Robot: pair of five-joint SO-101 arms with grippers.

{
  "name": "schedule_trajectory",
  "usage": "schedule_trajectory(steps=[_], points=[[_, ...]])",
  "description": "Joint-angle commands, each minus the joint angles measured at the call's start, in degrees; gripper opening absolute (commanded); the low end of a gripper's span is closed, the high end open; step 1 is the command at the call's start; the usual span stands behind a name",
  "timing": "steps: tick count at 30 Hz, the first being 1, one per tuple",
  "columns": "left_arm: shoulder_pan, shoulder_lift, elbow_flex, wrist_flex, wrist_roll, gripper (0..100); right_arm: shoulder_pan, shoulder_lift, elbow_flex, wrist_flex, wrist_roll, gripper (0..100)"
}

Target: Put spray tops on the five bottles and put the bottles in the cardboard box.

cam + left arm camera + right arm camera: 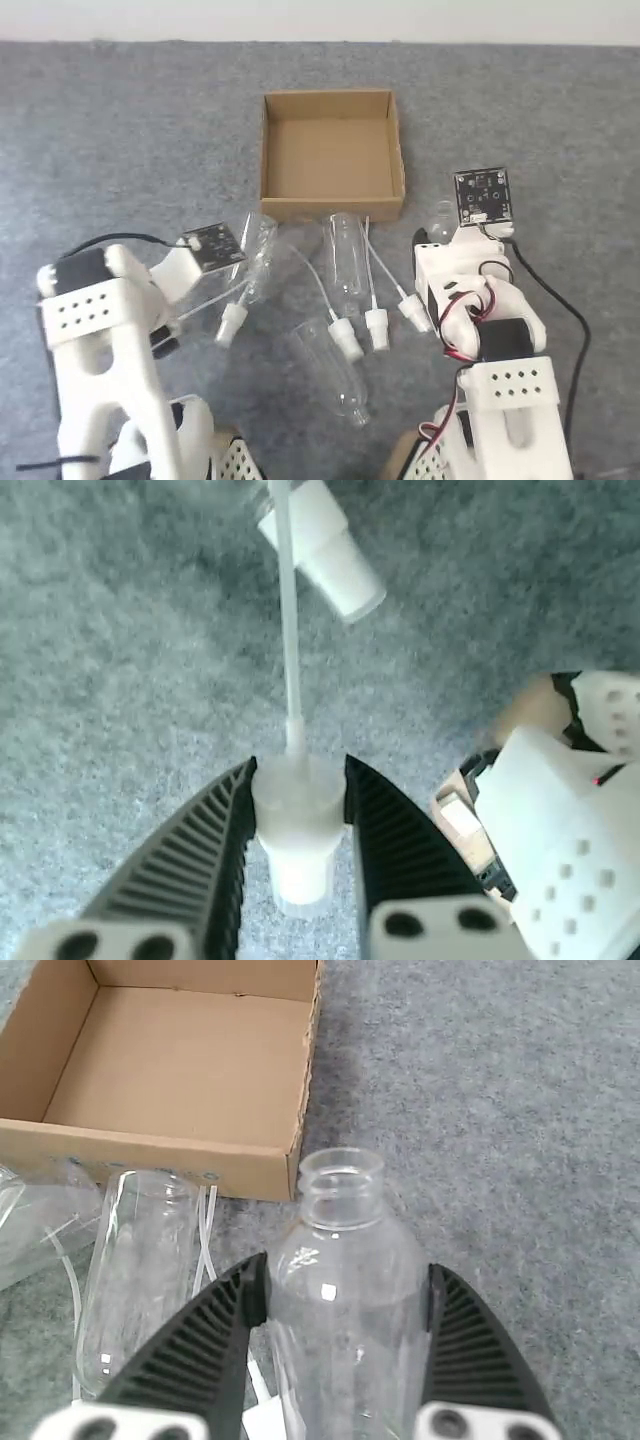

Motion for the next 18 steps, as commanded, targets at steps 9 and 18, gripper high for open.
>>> schedule_trajectory(steps=[9,18], points=[[-16.9,-2.6,-2.9,-2.5,-13.0,3,0.6,-1.4,-0.4,-1.3,-0.4,13.9],[-20.5,-2.2,4.4,-21.4,-13.0,3,0.5,-1.4,-0.4,-1.3,-0.4,13.9]])
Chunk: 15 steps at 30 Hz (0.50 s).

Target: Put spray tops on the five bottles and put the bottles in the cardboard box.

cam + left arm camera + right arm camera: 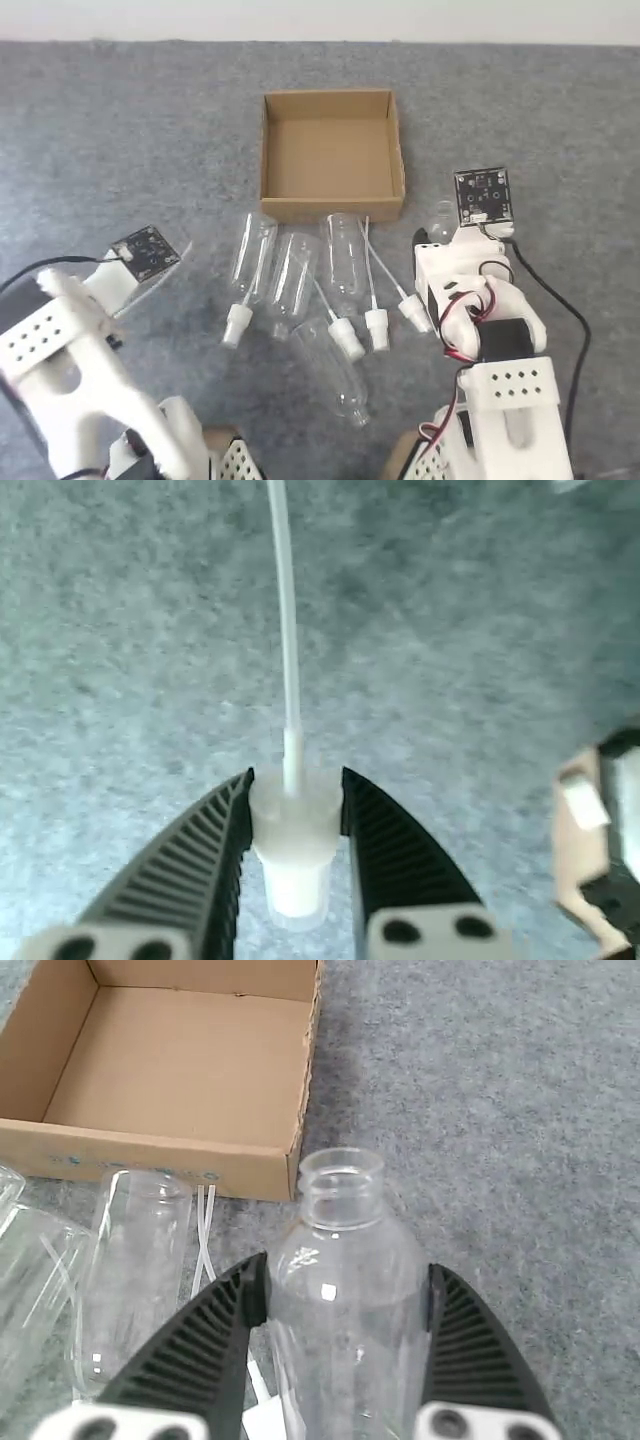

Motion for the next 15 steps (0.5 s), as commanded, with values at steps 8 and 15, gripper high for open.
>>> schedule_trajectory(steps=[8,15], points=[[3.7,-2.2,13.4,-30.7,-7.1,3,0.5,-1.4,0.1,-1.5,-0.4,13.9],[5.8,-2.3,15.2,-35.7,-9.1,3,0.5,-1.4,0.2,-1.5,-0.4,13.9]])
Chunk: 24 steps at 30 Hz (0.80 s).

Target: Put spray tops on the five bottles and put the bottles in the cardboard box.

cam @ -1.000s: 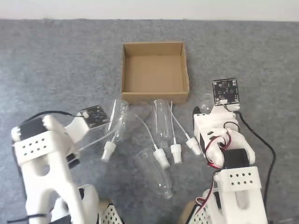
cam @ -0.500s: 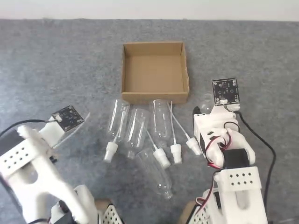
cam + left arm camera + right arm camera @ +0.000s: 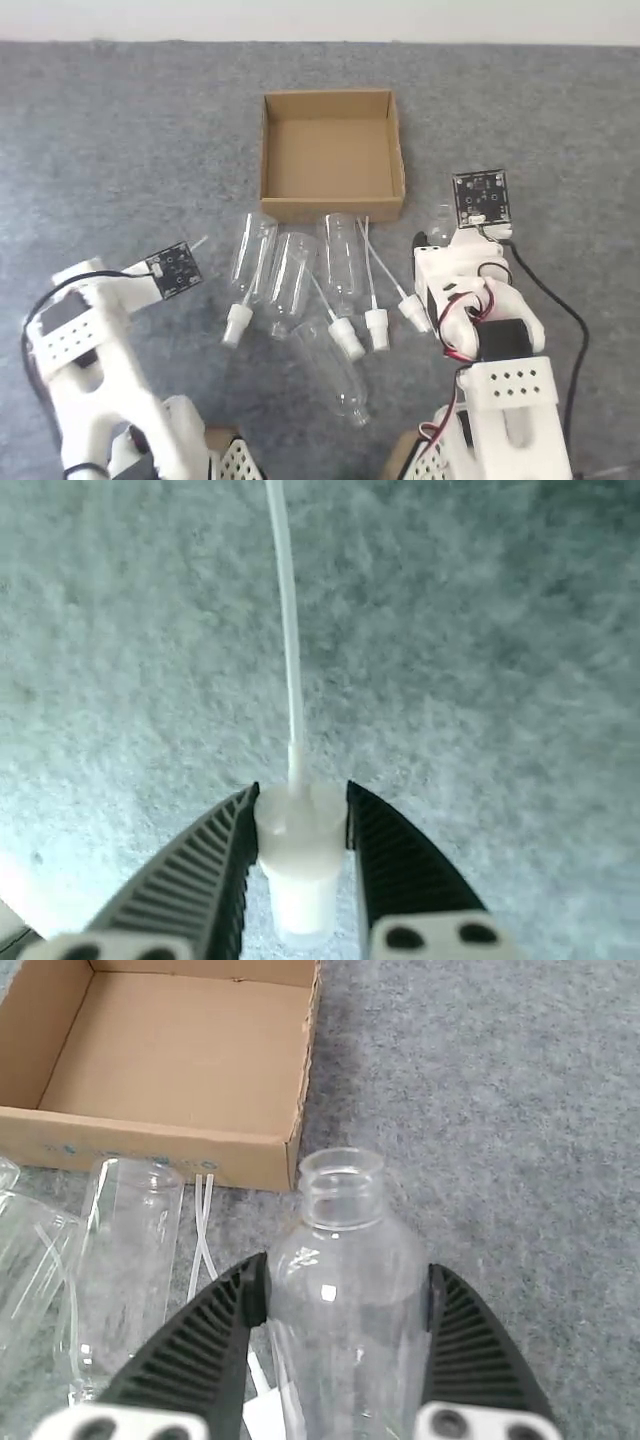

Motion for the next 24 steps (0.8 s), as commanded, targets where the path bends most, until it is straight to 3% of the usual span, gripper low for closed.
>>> schedule_trajectory(steps=[1,8,15,18,24], points=[[0.6,-2.3,-0.7,-2.3,-0.9,4,0.5,-1.4,-0.8,-1.5,-0.4,13.9],[0.6,-2.2,-0.7,-2.3,4.4,19,0.5,-1.4,-0.8,-1.5,-0.4,13.9],[0.4,-2.6,-2.2,-2.2,4.9,21,0.5,-1.4,-0.8,-1.5,-0.3,13.9],[0.4,-2.6,-4.2,-2.0,9.0,21,0.5,-1.4,-0.8,-1.5,-0.3,13.9],[0.7,-2.3,-12.5,10.7,17.1,20,0.5,-1.3,-0.7,-2.1,-0.2,13.9]])
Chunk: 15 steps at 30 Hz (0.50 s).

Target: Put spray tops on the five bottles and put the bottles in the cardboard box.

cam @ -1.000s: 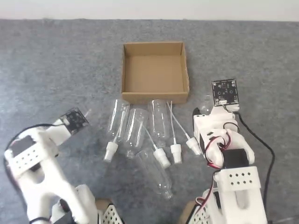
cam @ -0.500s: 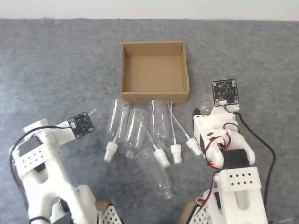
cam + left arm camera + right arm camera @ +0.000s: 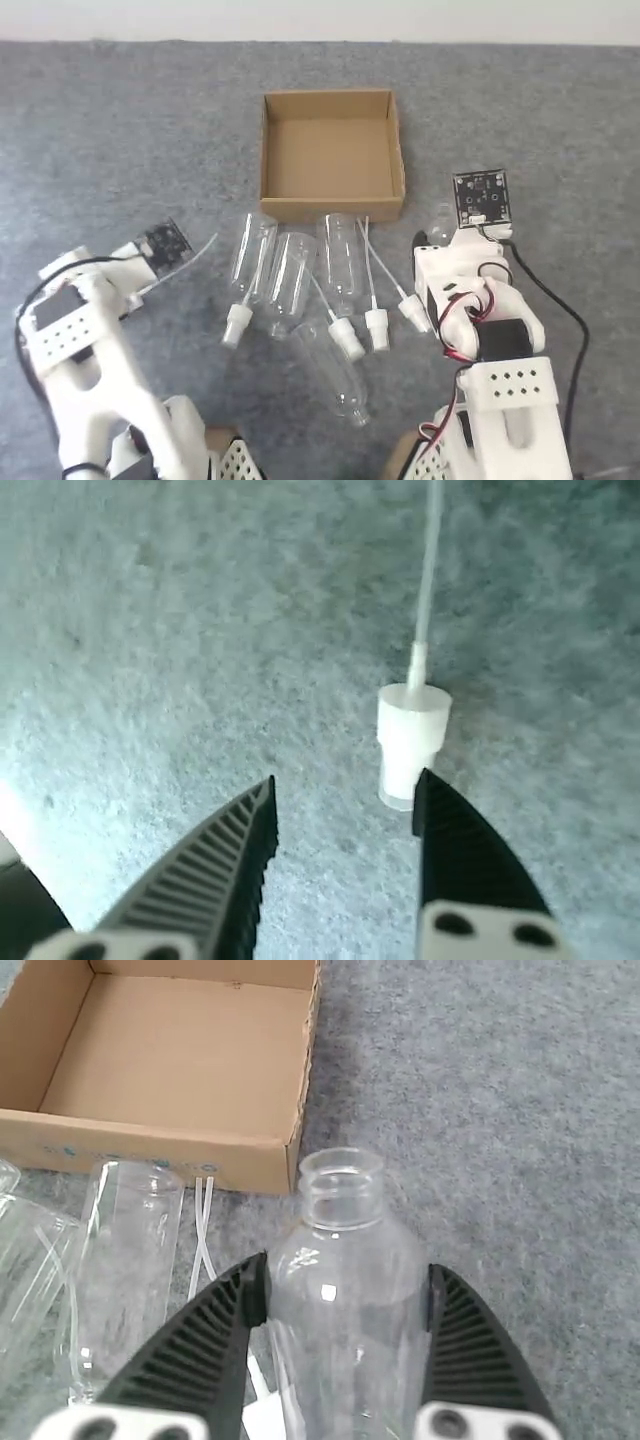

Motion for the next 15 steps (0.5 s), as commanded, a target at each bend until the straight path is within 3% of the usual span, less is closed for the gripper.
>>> schedule_trajectory(steps=[1,7,12,15], points=[[0.3,-2.2,-10.2,12.2,7.5,20,0.5,-1.3,-0.7,-1.5,-0.2,13.9],[0.4,-2.1,-17.4,28.0,19.5,20,0.4,-1.3,-0.7,-1.5,-0.2,13.9],[0.0,-2.1,-17.2,31.8,30.2,20,0.4,-1.3,-0.7,-1.5,-0.2,13.9],[0.0,-2.1,-17.2,33.0,41.1,21,0.4,-1.3,-0.7,-1.5,-0.2,13.9]])
